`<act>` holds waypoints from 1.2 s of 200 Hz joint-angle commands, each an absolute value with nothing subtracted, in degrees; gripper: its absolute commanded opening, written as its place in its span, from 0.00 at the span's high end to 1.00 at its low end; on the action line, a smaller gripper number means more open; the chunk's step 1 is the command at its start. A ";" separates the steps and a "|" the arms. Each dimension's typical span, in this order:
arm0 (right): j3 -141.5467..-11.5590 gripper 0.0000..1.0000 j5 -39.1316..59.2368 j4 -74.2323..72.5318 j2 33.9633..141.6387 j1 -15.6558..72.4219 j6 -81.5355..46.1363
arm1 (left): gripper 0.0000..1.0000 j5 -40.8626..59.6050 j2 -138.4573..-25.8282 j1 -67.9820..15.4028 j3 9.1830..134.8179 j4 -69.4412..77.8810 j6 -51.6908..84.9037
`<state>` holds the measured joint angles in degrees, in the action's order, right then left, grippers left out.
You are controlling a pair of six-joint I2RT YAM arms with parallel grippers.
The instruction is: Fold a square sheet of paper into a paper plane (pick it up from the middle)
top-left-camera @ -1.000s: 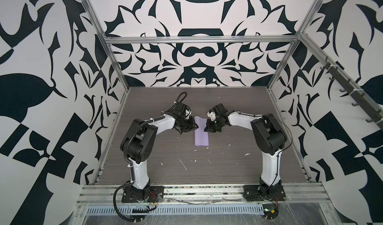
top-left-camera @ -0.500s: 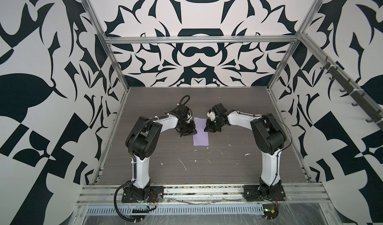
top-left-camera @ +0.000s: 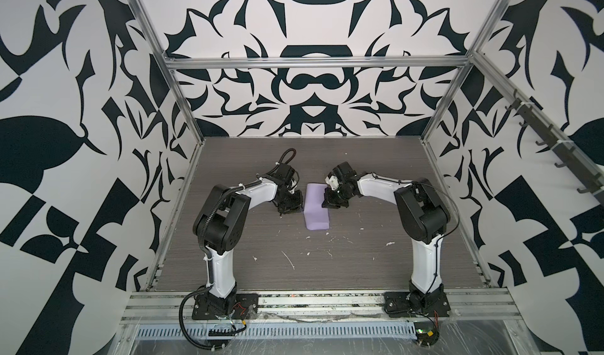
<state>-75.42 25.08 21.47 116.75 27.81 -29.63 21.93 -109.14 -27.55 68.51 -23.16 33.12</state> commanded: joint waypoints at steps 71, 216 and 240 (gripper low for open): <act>-73.91 1.00 16.17 28.30 121.11 27.02 -28.89 | 0.85 27.79 -114.05 -27.72 71.31 -15.68 34.27; -73.30 1.00 15.16 28.14 120.43 27.14 -28.85 | 0.84 25.43 -109.73 -25.99 72.54 -14.78 32.52; -73.25 1.00 15.12 28.13 120.61 27.15 -28.90 | 0.84 26.39 -112.97 -26.90 74.42 -14.77 32.14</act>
